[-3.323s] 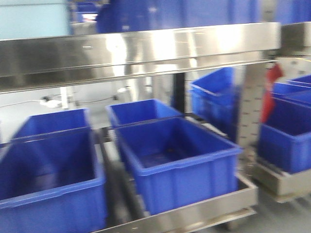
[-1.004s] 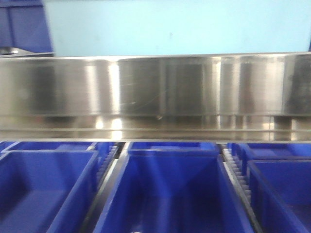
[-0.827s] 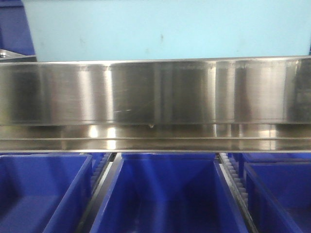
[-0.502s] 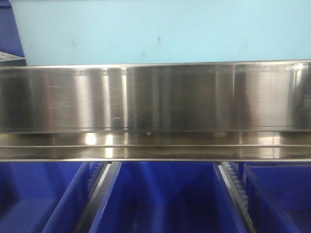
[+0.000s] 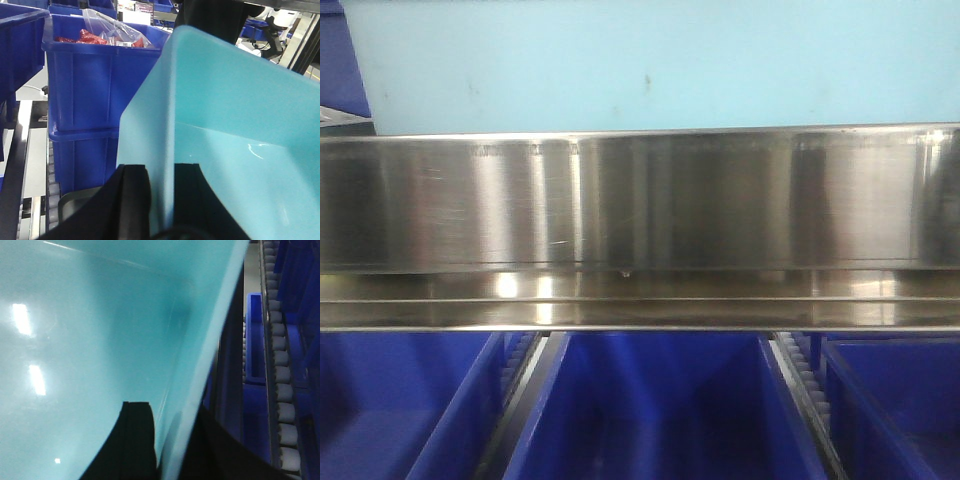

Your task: Move two blue bins to right shelf middle

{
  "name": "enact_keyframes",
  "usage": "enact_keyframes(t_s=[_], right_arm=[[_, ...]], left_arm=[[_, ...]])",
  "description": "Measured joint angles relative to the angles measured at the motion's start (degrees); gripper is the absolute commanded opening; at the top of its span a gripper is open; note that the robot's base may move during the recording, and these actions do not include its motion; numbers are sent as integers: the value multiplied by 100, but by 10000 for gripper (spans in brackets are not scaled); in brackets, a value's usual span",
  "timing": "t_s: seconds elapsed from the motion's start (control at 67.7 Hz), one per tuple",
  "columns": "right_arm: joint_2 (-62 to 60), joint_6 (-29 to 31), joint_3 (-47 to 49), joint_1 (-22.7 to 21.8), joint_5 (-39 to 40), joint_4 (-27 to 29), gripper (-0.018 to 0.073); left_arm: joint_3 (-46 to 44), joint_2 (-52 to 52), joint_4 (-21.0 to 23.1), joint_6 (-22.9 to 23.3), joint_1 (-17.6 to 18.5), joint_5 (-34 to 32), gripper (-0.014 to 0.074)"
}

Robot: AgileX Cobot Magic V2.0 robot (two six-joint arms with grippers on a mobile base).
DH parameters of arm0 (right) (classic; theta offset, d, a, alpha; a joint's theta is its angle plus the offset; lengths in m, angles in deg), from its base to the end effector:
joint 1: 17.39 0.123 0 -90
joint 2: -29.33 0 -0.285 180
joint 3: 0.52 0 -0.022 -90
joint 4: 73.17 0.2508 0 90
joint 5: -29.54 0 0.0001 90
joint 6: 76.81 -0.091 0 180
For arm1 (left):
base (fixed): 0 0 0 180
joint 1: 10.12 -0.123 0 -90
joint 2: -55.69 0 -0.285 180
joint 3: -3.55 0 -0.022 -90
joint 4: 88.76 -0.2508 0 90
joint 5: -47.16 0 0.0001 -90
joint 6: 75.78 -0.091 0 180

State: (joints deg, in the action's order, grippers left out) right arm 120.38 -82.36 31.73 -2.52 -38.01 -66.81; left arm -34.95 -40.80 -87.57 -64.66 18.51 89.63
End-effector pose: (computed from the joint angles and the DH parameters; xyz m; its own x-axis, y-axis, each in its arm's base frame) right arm 0.2695 0.0812 0.5031 -0.6122 -0.0195 -0.7905 -0.2525 0.9522 0.1720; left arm 0.2826 -0.1557 0.5412 -0.2579 -0.0960 -0.9614 0.4474 0.8701 -0.2069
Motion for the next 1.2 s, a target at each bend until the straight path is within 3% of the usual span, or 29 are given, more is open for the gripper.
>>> enact_keyframes(t_s=[0.576,1.004,1.108,1.196], right_arm=[[0,0,0,0,0,-11,-152],[0,21,0,0,418,-68,-152],[0,32,0,0,439,-80,-152],[0,44,0,0,229,-89,-152]], left_arm=[[0,0,0,0,0,0,-111],[0,0,-11,0,0,-121,-111],[0,0,-32,0,0,130,-111],[-10,11,-32,0,0,738,-111]])
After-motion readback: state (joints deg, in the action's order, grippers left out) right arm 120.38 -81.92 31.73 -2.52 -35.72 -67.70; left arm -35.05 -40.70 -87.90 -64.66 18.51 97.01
